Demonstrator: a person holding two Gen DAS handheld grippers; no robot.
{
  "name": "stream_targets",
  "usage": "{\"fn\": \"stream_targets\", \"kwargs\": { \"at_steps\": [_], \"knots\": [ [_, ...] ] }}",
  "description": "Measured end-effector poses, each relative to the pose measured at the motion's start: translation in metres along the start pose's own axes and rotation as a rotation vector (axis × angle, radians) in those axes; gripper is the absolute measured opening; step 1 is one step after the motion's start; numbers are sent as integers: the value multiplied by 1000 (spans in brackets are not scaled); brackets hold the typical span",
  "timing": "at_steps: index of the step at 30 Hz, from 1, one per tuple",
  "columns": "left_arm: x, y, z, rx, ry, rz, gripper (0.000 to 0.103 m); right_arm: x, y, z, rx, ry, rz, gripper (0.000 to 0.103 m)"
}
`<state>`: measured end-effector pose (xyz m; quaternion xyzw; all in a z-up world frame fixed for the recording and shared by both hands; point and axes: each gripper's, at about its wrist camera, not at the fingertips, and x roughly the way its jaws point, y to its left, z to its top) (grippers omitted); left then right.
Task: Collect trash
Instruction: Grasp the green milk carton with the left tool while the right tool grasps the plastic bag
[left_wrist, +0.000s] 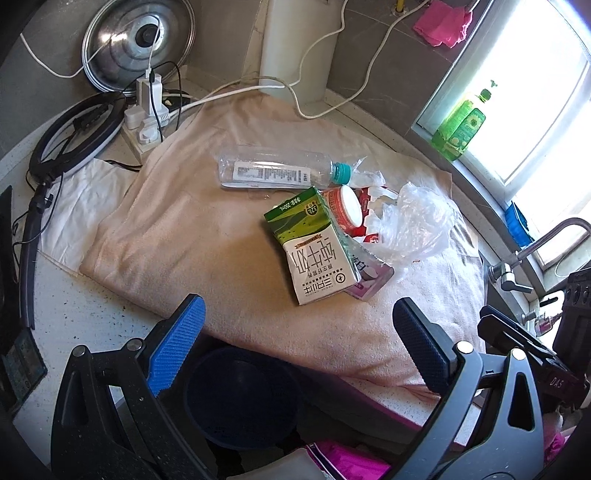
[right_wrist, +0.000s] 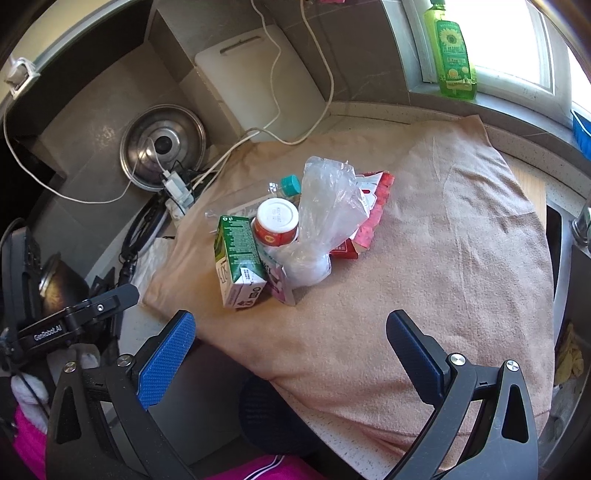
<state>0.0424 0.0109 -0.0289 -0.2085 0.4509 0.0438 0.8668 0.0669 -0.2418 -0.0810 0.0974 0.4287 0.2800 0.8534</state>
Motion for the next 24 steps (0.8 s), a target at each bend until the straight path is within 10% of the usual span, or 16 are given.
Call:
{"fn": "stream_targets", "kwargs": {
  "at_steps": [11,24],
  "knots": [
    [39,4,14,-57,81,-53,98,19,-32,20,75,15,46,102],
    [85,12,35,-160,150,-102,94,74,-42,33,145,127,159,75]
  ]
}}
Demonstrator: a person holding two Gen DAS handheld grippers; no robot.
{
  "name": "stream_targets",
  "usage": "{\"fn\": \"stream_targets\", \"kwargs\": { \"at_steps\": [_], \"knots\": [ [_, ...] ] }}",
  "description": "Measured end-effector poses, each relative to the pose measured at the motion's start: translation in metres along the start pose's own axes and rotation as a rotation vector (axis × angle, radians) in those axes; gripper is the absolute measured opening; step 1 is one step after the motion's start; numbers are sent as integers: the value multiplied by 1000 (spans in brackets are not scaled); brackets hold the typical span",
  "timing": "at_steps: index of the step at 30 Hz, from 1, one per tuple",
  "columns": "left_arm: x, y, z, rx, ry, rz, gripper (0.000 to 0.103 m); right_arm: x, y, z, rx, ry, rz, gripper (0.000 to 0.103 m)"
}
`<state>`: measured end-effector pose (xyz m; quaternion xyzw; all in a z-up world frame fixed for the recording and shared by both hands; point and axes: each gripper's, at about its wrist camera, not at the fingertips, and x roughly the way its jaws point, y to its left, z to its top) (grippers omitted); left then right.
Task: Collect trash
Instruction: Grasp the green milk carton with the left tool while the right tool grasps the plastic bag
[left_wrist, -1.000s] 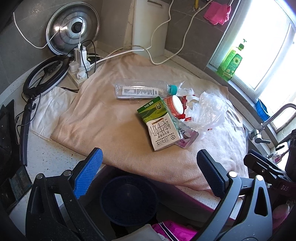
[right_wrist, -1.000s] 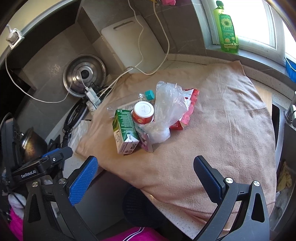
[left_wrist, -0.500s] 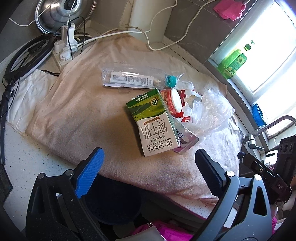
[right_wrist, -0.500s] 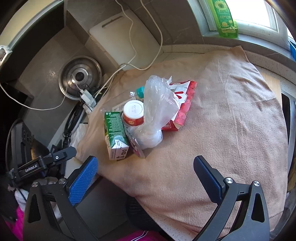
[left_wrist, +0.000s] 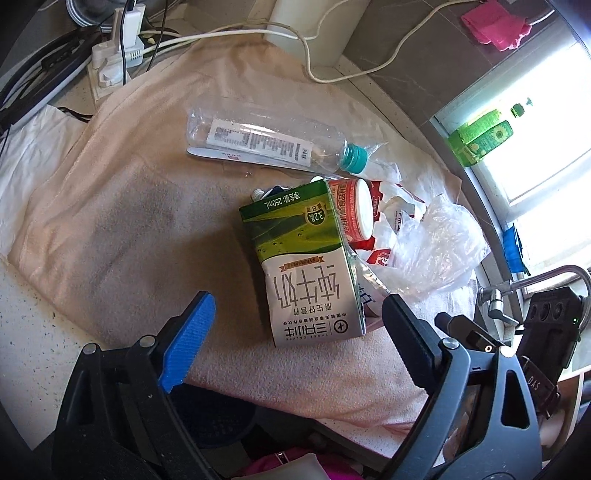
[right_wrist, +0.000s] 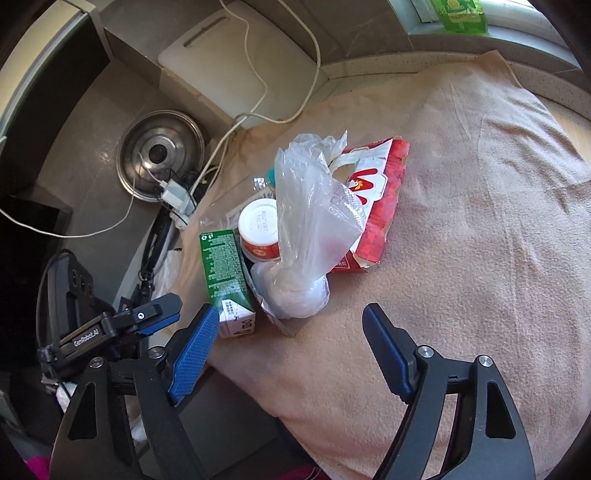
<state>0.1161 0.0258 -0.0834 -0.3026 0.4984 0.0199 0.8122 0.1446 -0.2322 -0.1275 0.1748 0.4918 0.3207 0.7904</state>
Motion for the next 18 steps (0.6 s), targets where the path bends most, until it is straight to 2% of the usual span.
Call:
{"fn": "stream_targets", "kwargs": {
  "at_steps": [7,15,18],
  "knots": [
    [18,4,9,-48,30,-26,94,26,-9,12,52,45,23,74],
    [33,18,17,-117,47,-37,94,48,-20,22,127,83,50,63],
    [36,18,17,-126,54,-44,86,53,-22,21,153,104,72,57]
  ]
}}
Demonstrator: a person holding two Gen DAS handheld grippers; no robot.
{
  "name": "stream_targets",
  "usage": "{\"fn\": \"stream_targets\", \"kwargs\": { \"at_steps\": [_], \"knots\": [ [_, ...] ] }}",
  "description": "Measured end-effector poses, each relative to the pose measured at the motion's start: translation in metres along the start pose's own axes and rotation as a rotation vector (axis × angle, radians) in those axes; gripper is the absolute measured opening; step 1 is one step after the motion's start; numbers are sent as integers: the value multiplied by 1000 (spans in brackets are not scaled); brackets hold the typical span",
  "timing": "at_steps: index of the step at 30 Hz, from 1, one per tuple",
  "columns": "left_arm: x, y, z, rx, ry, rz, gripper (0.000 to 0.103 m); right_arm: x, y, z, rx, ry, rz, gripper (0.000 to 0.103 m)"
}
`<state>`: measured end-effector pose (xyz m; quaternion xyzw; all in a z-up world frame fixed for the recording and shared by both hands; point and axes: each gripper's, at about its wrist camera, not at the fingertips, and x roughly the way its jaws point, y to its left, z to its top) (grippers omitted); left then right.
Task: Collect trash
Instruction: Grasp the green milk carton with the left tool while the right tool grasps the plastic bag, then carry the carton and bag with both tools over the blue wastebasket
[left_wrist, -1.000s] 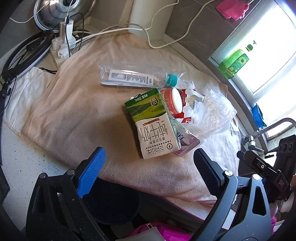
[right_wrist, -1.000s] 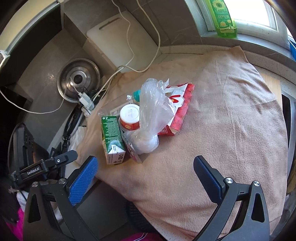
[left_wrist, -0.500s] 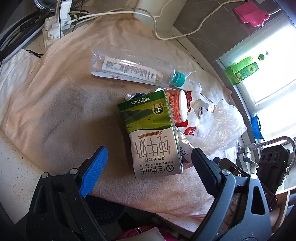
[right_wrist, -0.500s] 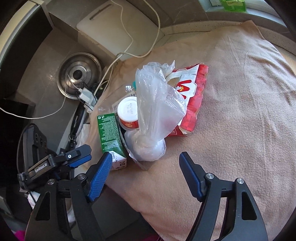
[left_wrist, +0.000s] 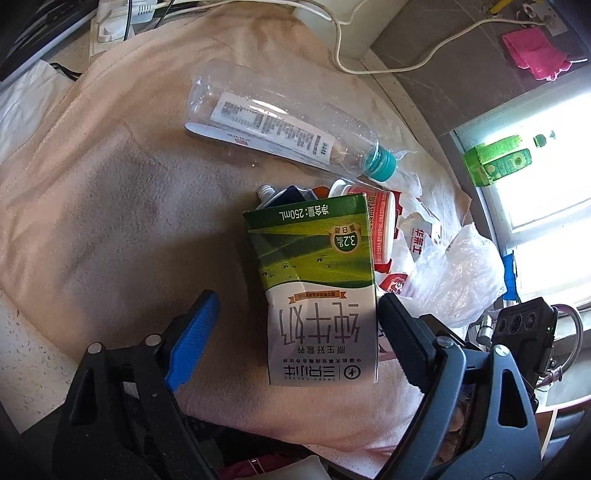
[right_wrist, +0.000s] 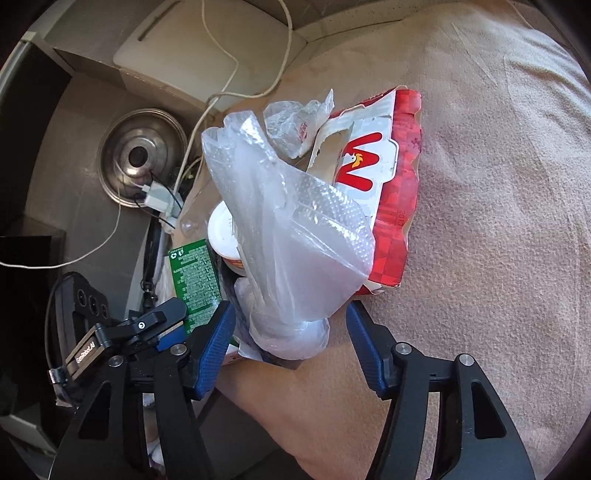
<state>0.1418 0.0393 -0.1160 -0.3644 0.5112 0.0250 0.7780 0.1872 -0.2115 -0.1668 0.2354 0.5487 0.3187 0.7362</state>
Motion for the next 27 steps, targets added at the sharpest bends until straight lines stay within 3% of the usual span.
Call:
{"fn": "stream_targets", "kwargs": {
  "at_steps": [4,8,15,27],
  "knots": [
    [3,-2,0,-8,1,-12,79,8,-5,0,32,22,14,47],
    [3,-7,-2,-14,-5,-31,64,9,-13,1,77,31,63,34],
    [-4,-15,-8,-5,-56,14,61,-6,-11,0,31,15,70,26],
    [-39,-14,-22,-29,-173,82,61,-51,-9,13,-104,-60,44,23]
  ]
}}
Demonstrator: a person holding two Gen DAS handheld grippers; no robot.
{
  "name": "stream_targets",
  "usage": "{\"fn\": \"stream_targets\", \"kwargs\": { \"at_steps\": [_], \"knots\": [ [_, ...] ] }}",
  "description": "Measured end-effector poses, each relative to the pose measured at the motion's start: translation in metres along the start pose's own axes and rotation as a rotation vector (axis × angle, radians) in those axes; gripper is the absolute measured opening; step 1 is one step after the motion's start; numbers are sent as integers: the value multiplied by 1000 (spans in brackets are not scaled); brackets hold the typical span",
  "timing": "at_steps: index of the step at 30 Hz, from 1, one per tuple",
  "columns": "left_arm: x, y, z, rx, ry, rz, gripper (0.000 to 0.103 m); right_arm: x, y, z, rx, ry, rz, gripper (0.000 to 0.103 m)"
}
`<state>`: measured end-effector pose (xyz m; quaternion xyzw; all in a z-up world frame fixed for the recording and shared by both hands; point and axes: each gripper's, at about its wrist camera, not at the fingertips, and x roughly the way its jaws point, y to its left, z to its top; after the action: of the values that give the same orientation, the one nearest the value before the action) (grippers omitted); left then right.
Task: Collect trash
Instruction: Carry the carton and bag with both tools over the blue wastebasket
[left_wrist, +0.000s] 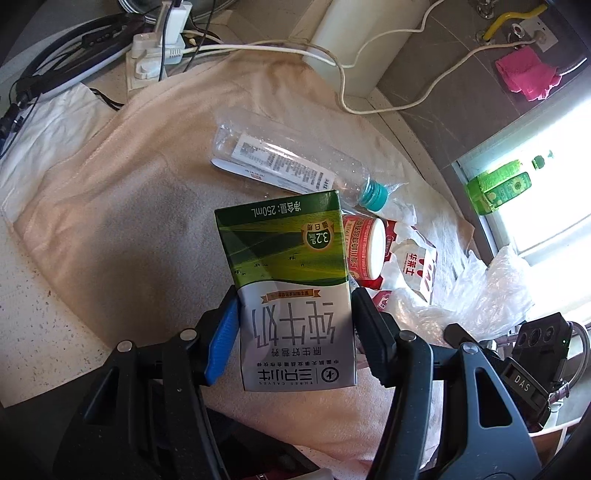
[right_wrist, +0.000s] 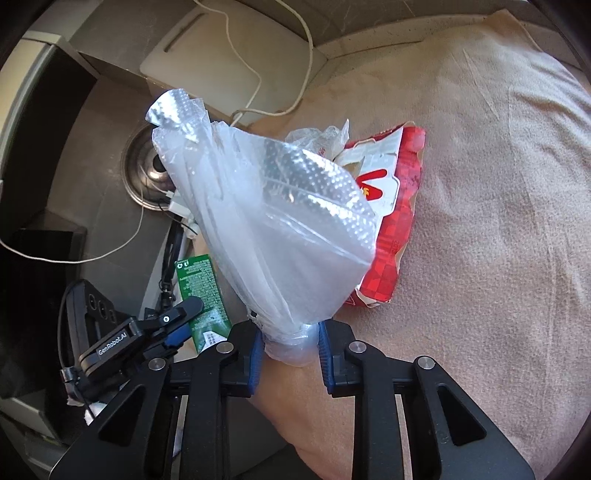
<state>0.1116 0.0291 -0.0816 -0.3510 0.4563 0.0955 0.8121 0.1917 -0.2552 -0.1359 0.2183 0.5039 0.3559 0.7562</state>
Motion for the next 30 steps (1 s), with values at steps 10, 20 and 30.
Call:
{"fn": "stream_targets", "kwargs": {
  "at_steps": [10,20,30],
  "knots": [
    [-43,26,-19,24,-34,16,61,-44,19,-6,-66,-56,19,23],
    [-74,65,-62,110,25,29,61,-59,69,-66,-144,-74,-4,23],
    [-67,101,-113,168,116,48,61,-32,113,-139,-230,-13,-66,23]
  ]
}}
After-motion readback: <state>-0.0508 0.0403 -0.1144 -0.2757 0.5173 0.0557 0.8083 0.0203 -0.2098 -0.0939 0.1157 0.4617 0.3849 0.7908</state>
